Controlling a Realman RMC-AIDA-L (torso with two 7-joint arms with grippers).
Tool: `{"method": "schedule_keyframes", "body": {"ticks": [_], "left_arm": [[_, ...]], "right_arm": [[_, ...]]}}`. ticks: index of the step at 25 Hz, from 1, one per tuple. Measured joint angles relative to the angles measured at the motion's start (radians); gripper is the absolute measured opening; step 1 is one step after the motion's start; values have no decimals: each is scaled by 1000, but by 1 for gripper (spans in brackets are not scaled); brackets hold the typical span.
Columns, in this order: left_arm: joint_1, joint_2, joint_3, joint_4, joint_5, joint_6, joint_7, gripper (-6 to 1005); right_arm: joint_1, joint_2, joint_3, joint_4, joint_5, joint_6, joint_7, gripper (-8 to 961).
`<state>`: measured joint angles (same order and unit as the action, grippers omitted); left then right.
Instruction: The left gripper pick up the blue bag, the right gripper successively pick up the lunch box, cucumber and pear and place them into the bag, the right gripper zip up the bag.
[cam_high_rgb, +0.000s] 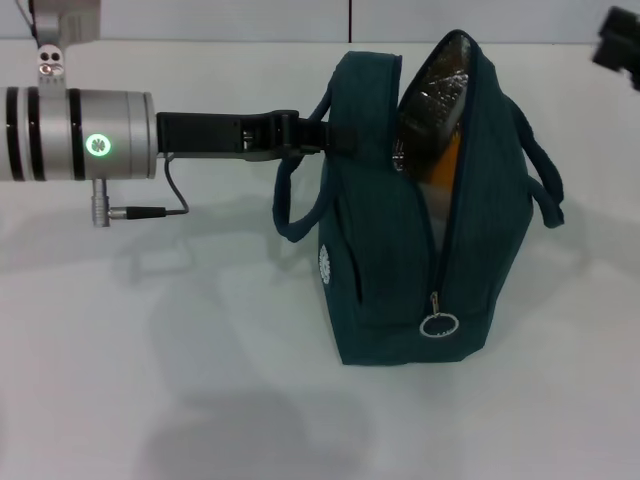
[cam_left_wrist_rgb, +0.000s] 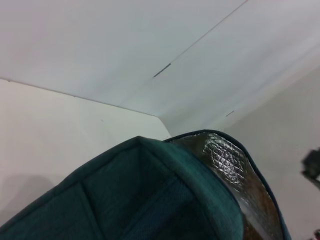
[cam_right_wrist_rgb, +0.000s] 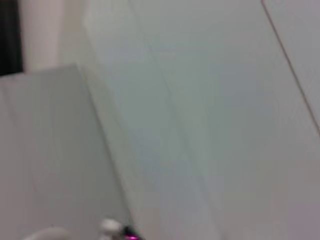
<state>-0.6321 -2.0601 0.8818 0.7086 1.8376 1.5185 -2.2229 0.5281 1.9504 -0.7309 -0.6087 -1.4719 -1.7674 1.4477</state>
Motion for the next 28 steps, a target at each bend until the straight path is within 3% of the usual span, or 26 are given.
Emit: {"method": "schedule_keyframes", "body": {"ticks": [5, 7, 17, 28], "left_arm": [[1, -1, 0, -8, 0, -8, 0, 82], [0, -1, 0, -12, 0, -9, 1, 84], [1, -1, -1, -24, -6, -21, 2, 89], [2, -2, -1, -25, -7, -21, 0, 95]], "right_arm": [[-28, -4, -24, 0, -37, -195, -151, 468], [-24, -3, -67, 0, -112, -242, -208, 677], [4, 10, -157, 13, -343, -145, -190, 722], [79, 45, -316, 85, -381, 66, -138, 721]]}}
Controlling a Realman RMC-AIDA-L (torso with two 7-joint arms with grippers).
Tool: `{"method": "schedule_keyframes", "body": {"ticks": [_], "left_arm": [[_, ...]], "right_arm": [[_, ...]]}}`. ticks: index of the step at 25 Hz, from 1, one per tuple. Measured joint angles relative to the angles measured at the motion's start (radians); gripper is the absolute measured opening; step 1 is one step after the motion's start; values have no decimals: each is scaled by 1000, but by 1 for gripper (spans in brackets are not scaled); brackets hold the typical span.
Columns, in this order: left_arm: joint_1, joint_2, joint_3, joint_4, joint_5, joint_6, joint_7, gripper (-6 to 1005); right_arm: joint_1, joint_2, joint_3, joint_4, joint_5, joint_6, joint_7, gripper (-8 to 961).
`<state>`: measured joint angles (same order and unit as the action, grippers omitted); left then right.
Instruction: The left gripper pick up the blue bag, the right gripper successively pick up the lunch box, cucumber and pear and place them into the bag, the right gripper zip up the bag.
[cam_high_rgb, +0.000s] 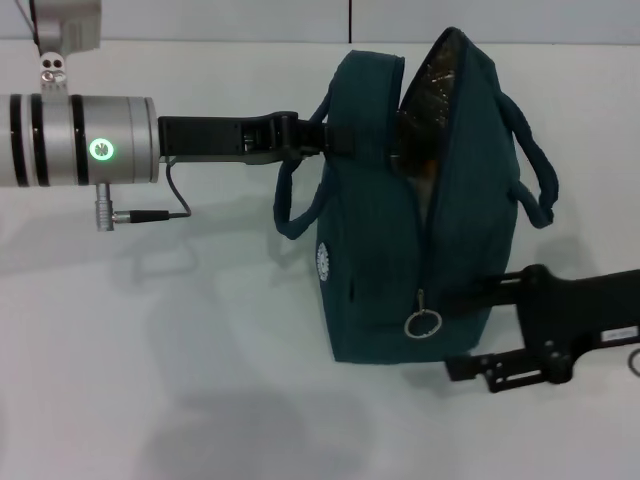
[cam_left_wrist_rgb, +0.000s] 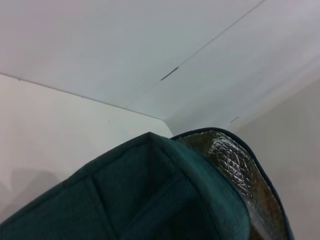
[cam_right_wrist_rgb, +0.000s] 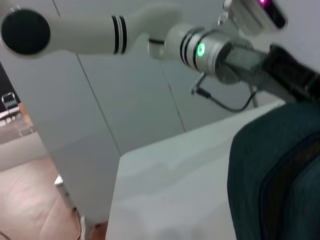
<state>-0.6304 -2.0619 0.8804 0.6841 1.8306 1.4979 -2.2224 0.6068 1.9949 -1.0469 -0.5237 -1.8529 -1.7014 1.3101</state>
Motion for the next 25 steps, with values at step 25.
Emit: {"method": "schedule_keyframes", "body": {"ticks": [25], "left_arm": [[2, -4, 0, -1, 2, 1, 10, 109]], "right_arm": [[55, 32, -85, 97, 85, 173, -44, 722]]}}
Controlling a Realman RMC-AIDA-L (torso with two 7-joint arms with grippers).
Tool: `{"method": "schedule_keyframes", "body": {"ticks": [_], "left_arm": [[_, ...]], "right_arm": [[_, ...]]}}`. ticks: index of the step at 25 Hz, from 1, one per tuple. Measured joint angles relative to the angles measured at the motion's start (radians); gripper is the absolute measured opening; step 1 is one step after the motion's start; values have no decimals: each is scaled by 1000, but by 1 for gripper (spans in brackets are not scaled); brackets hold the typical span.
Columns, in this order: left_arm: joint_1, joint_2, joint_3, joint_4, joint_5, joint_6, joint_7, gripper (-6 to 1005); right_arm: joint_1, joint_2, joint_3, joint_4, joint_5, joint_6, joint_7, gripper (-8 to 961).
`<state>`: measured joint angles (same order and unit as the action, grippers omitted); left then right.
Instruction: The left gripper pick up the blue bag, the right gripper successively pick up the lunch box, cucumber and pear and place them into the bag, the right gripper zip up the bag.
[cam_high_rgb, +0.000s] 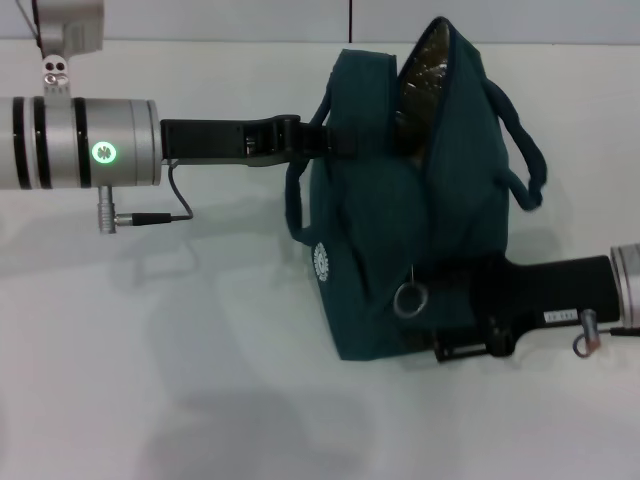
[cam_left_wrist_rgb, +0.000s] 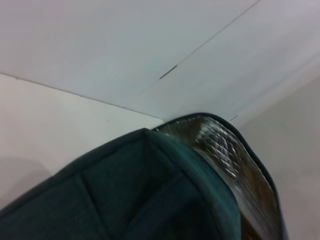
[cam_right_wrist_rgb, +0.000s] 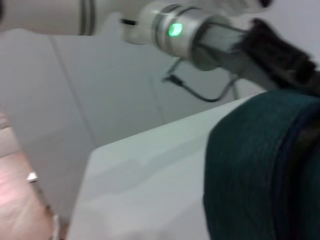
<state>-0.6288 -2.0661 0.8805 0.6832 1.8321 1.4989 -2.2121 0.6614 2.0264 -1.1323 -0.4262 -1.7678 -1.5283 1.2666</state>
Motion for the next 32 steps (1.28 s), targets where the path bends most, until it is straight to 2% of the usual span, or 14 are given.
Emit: {"method": "schedule_keyframes", "body": {"ticks": [4, 17, 25, 32], "left_arm": [[0, 0, 0, 0, 1, 0, 2, 111], [0, 0, 0, -1, -1, 0, 6, 118], [0, 2, -2, -1, -2, -1, 6, 122], [9, 3, -2, -1, -5, -2, 6, 126]], "right_arm": [[-5, 0, -16, 9, 46, 61, 3, 723], [1, -2, -23, 15, 42, 78, 3, 723], [-11, -5, -13, 15, 45, 129, 4, 600], [-21, -5, -14, 6, 56, 128, 4, 270]]}}
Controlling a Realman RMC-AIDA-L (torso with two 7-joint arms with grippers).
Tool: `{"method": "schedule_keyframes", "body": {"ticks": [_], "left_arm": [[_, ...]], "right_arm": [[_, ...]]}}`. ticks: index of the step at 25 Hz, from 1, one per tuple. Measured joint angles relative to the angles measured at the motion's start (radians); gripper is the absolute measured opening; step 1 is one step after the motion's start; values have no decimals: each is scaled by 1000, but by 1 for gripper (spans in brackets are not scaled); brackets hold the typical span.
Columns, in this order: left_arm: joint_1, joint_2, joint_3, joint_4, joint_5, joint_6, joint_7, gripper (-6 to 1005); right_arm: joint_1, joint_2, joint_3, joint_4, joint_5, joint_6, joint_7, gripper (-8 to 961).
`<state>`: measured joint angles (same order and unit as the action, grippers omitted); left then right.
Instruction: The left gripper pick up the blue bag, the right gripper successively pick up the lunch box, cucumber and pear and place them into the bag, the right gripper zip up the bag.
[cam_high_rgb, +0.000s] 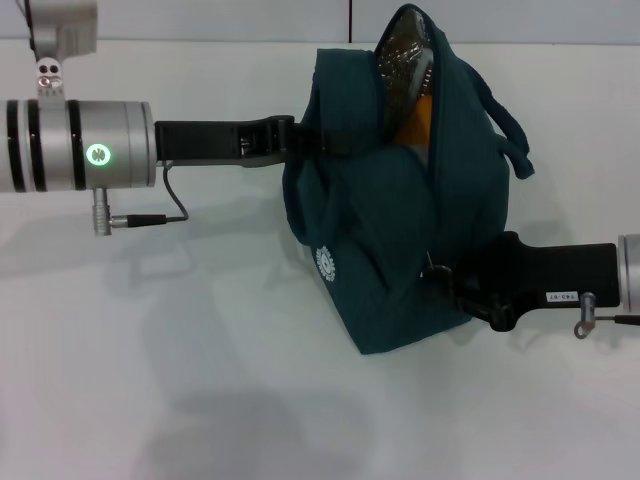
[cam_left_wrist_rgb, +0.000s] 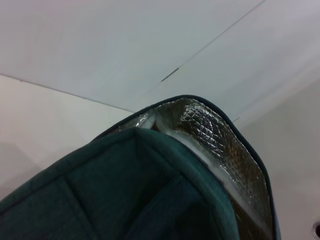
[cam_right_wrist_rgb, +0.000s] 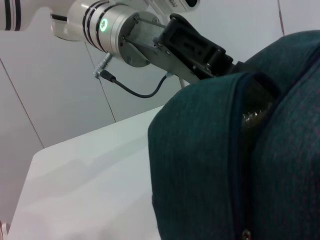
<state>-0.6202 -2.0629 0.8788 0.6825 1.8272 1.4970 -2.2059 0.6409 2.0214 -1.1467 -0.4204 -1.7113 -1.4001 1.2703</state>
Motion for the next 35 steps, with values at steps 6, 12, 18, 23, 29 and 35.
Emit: {"method": "schedule_keyframes", "body": {"ticks": [6, 12, 18, 23, 29, 35], "left_arm": [[9, 1, 0, 0, -1, 0, 0, 129], [13, 4, 0, 2, -1, 0, 8, 133], [13, 8, 0, 3, -1, 2, 38, 136], [12, 9, 2, 2, 3, 10, 55, 139], [14, 9, 4, 2, 6, 11, 86, 142], [26, 10, 2, 1, 3, 11, 112, 265]], "right_arm": [[-19, 0, 0, -9, 14, -10, -4, 72], [-21, -6, -5, -9, 12, -87, 3, 8], [-29, -17, 6, -37, 12, -166, 34, 8], [-60, -14, 36, -81, 22, -179, 35, 8], [-63, -12, 47, -95, 39, -207, 36, 8], [-52, -45, 36, -120, 30, -227, 128, 8]]}}
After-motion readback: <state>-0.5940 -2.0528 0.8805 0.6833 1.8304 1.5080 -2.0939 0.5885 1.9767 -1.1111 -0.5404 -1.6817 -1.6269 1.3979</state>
